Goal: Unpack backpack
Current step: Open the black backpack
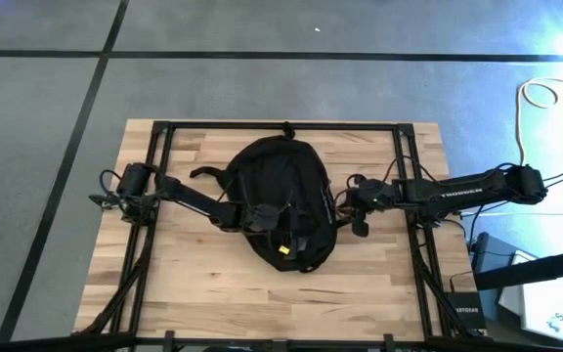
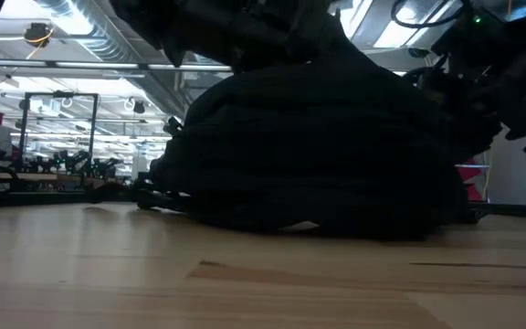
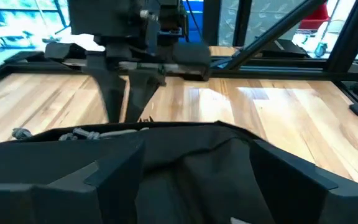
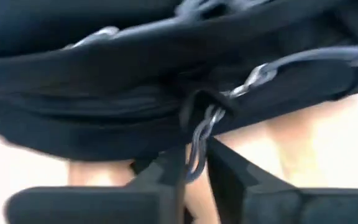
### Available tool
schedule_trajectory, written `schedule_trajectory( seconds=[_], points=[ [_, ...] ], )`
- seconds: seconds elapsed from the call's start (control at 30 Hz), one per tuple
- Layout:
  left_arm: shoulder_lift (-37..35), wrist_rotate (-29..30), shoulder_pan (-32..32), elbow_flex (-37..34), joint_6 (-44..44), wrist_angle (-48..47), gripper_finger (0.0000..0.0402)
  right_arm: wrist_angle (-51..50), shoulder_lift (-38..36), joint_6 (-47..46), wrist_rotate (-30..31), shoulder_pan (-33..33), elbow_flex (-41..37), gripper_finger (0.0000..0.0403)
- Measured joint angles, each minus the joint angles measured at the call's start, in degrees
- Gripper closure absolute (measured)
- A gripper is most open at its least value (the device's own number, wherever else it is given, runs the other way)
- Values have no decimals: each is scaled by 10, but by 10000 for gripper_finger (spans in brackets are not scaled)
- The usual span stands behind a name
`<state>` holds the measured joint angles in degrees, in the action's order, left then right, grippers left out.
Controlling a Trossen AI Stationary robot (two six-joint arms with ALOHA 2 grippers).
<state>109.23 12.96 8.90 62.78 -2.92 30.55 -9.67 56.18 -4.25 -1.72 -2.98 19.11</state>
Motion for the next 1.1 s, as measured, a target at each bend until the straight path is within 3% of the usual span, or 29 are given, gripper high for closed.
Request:
schedule_trajectory(
  seconds=[0.07,0.33,0.7,0.83,1.0,1.1],
  points=[
    [0,-2,-5,0,-6,-1,128,-16,0,5,1,0,0,395],
    [0,-5,-4,0,-12,-1,128,-19,0,2,23,0,0,351],
    [0,-4,-3,0,-11,-2,128,-26,0,0,20,0,0,347],
    [0,-4,-3,0,-12,-2,128,-25,0,2,-10,0,0,351],
    [0,-4,-3,0,-12,-2,128,-30,0,46,-44,0,0,396],
    [0,-4,-3,0,-12,-2,128,-31,2,48,-79,0,0,399]
  ],
)
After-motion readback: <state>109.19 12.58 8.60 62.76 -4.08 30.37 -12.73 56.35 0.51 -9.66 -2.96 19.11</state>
